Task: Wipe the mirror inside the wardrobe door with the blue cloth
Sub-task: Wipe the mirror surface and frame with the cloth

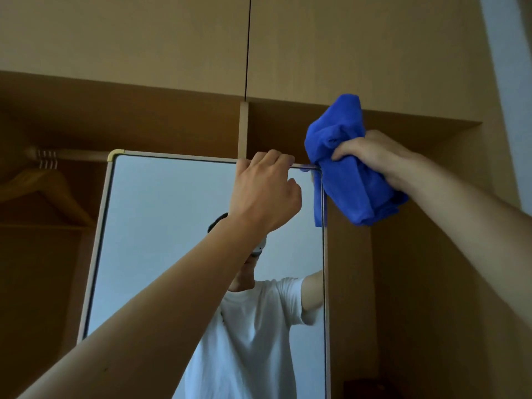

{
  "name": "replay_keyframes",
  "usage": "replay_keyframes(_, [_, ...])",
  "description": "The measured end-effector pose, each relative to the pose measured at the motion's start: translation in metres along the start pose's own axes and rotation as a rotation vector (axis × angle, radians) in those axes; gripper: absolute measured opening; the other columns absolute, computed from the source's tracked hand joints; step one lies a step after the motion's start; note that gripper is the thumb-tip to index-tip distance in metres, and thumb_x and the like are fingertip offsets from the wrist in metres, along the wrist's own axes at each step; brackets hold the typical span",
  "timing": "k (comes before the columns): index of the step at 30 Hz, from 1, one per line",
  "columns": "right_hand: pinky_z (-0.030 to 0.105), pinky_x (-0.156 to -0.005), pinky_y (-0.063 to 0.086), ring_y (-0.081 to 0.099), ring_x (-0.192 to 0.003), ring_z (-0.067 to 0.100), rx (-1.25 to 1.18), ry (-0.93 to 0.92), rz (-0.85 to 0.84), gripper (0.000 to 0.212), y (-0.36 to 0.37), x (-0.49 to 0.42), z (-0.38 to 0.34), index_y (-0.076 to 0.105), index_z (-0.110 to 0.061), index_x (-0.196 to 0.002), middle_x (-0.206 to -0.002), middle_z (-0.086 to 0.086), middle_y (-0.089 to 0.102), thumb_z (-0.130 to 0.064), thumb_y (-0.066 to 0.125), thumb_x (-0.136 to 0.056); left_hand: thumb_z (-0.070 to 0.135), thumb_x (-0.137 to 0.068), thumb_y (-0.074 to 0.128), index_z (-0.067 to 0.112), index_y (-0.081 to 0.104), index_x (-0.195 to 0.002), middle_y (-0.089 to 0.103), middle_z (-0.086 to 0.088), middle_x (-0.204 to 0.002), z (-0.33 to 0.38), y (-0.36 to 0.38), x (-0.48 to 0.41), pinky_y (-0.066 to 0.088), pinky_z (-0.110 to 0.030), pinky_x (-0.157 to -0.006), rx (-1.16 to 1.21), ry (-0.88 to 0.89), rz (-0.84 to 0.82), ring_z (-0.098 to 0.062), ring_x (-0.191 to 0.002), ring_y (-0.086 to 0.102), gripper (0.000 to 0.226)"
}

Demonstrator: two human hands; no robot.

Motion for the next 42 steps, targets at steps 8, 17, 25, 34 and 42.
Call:
replay_keyframes(8, [0.033,-0.072,0.053,0.073,-0.084,0.018,0.42,-0.171,-0.168,0.013,0.007,0.003,-0.04,0.072,-0.017,-0.093,-0.082,0.0,0.077,-0.022,0.066,-0.082,0.031,-0.098,0.043,0.023,0.06,-0.133,0.062,-0.001,-0.128,-0.052,-0.044,-0.013,0.032,-0.042,-0.1,-0.179,0.063,-0.038,-0.023,-0.119,0.055,0.04])
replay_keyframes(17, [0.039,-0.072,0.051,0.064,-0.075,0.024,0.62,-0.242,-0.172,0.009,0.023,0.005,-0.062,0.063,-0.018,-0.077,-0.071,0.0,0.066,-0.025,0.068,-0.082,0.039,-0.1,0.04,0.023,0.071,-0.1,0.065,-0.001,-0.093,-0.168,-0.094,0.015,0.033,-0.045,-0.089,-0.389,-0.22,0.016,-0.027,-0.096,0.058,0.036])
replay_keyframes(25, [0.036,-0.063,0.051,0.067,-0.073,0.021,0.62,-0.419,-0.145,0.026,0.117,0.013,-0.127,0.064,-0.021,-0.082,-0.076,0.0,0.07,-0.043,0.068,-0.069,0.038,-0.1,0.035,0.027,0.067,-0.101,0.07,0.002,-0.084,-0.174,-0.103,0.02,0.031,-0.044,-0.091,-0.31,-0.178,0.082,-0.023,-0.082,0.061,0.034])
replay_keyframes(34, [0.036,-0.061,0.046,0.065,-0.073,0.026,0.58,-0.573,-0.096,0.024,0.196,0.027,-0.179,0.058,-0.017,-0.085,-0.078,0.002,0.065,-0.039,0.064,-0.077,0.032,-0.081,0.027,0.022,0.051,-0.079,0.058,0.007,-0.081,-0.184,-0.101,0.023,0.03,-0.044,-0.086,-0.236,-0.214,-0.05,-0.022,-0.087,0.059,0.026])
replay_keyframes(42, [0.04,-0.071,0.054,0.066,-0.078,0.021,0.522,-0.416,-0.036,0.016,0.127,0.026,-0.128,0.062,-0.028,-0.087,-0.087,0.0,0.069,-0.038,0.069,-0.076,0.026,-0.103,0.034,0.025,0.059,-0.125,0.068,0.005,-0.112,-0.191,-0.101,0.026,0.029,-0.046,-0.097,-0.135,-0.177,-0.064,-0.022,-0.114,0.058,0.033])
Point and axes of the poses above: each hand's wrist, its own x-axis away from the middle knuckle, its own y-axis out of the palm, z = x × y, the point moved 5 cm from there along -x, towards the middle knuckle
